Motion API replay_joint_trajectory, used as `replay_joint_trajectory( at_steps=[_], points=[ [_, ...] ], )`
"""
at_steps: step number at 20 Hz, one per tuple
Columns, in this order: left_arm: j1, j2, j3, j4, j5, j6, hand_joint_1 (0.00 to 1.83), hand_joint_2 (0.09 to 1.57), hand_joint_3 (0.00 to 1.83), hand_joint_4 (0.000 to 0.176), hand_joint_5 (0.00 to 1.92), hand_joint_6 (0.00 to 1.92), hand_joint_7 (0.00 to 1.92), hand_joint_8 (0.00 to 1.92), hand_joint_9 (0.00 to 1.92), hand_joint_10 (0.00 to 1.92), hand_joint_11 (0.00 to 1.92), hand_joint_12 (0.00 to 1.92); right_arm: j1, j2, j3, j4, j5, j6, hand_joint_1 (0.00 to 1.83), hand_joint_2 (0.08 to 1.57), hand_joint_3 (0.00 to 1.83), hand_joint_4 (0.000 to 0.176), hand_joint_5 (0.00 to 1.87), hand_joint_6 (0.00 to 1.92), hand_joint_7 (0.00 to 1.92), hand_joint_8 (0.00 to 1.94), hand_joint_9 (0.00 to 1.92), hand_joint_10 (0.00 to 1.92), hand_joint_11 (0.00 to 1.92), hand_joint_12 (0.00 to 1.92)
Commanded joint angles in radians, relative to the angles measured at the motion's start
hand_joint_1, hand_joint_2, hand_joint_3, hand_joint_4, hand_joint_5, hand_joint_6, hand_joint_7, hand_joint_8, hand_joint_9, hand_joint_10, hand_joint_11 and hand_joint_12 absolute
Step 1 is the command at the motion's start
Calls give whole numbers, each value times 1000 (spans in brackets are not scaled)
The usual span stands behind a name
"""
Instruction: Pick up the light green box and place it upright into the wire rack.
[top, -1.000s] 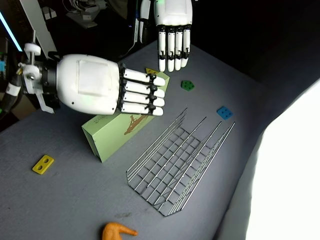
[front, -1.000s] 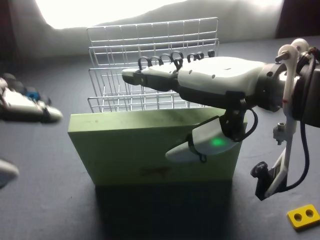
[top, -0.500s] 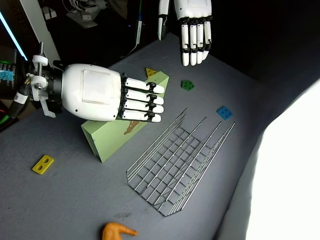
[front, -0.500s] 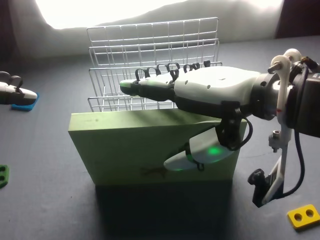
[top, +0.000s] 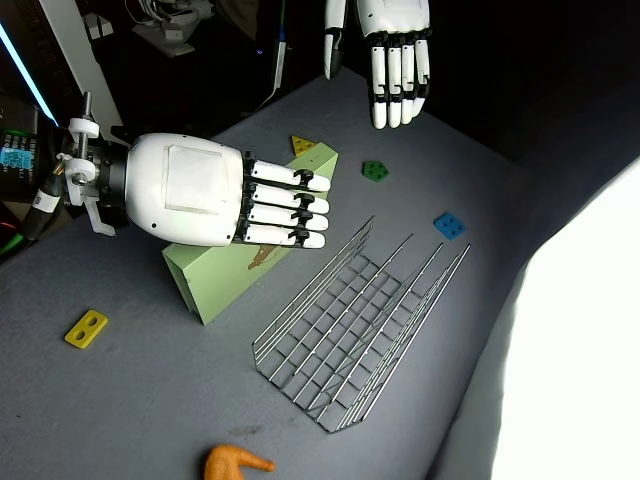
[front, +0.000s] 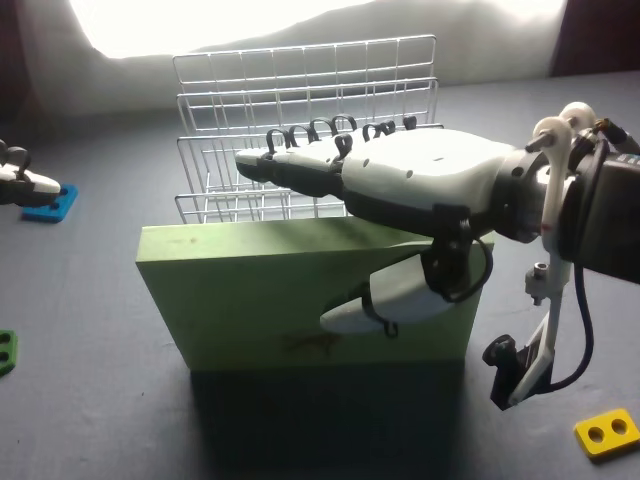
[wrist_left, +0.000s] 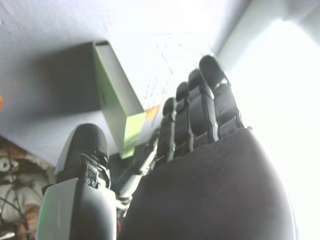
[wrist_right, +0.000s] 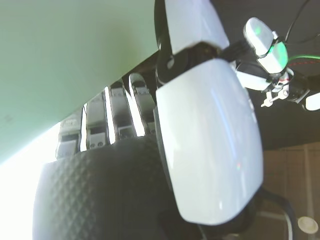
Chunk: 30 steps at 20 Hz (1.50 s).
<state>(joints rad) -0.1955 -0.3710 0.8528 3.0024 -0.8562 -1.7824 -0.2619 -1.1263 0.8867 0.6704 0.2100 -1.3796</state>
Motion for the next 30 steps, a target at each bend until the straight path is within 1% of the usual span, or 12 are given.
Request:
replay_joint_trajectory(
  at_steps=[1,5,8,9,12,14,16,19,21,24,27,30],
  points=[
    [-13,1,1,10,81,-2,430,1309,0,14,97,0,135,1,169,3,0,686,2,0,-2,-7,99,-17,1022,990,0,9,5,1,48,2,23,5,0,194],
    [-14,1,1,10,81,-2,391,1326,4,18,87,2,137,1,143,0,0,640,-2,-15,-5,22,134,-96,976,982,0,9,0,0,34,1,5,0,0,73],
    [-14,1,1,10,81,-2,421,1319,0,10,120,10,171,7,173,9,0,673,6,-7,-6,-42,128,-58,1013,980,0,5,0,0,31,3,0,0,9,36],
    [-14,1,1,10,81,-2,410,1325,2,7,141,15,176,6,184,11,0,678,17,7,-14,-77,116,-38,1027,977,0,0,0,0,31,1,23,4,1,125],
    [-14,1,1,10,81,-2,421,1332,2,4,168,12,205,4,197,8,0,621,24,43,-60,-85,183,-101,1032,971,0,0,0,0,52,5,47,7,0,31],
    [-14,1,1,10,81,-1,433,1330,1,7,166,6,212,3,198,6,0,609,28,50,-87,10,203,-189,1059,966,0,0,8,3,65,8,52,8,0,30],
    [-14,1,1,10,82,-1,497,1308,0,0,172,5,227,4,204,5,0,646,41,43,-91,178,162,-285,1060,972,6,0,56,3,120,3,97,6,0,234],
    [-14,1,0,10,82,-1,534,1298,0,0,179,9,232,6,194,7,0,586,54,15,-91,452,159,-518,1042,982,3,0,96,6,161,5,132,10,0,323],
    [-14,1,0,10,82,-1,528,1300,0,0,196,9,232,2,207,8,0,617,59,4,-92,545,173,-604,1043,981,1,0,82,2,140,5,129,6,0,267],
    [-14,1,-1,10,82,-1,533,1290,0,5,253,11,233,0,202,1,0,681,70,-27,-98,743,249,-828,1077,955,0,1,51,1,131,1,120,2,0,176],
    [-14,1,-1,10,82,-1,533,1293,0,2,268,8,233,0,185,1,0,632,62,-47,-98,763,290,-865,1047,969,2,6,26,0,108,0,105,0,0,130],
    [-14,1,-1,10,82,-1,521,1288,0,11,305,11,252,4,209,8,0,705,64,-56,-98,801,289,-865,1108,925,0,0,69,7,151,4,149,8,0,288]
  ],
)
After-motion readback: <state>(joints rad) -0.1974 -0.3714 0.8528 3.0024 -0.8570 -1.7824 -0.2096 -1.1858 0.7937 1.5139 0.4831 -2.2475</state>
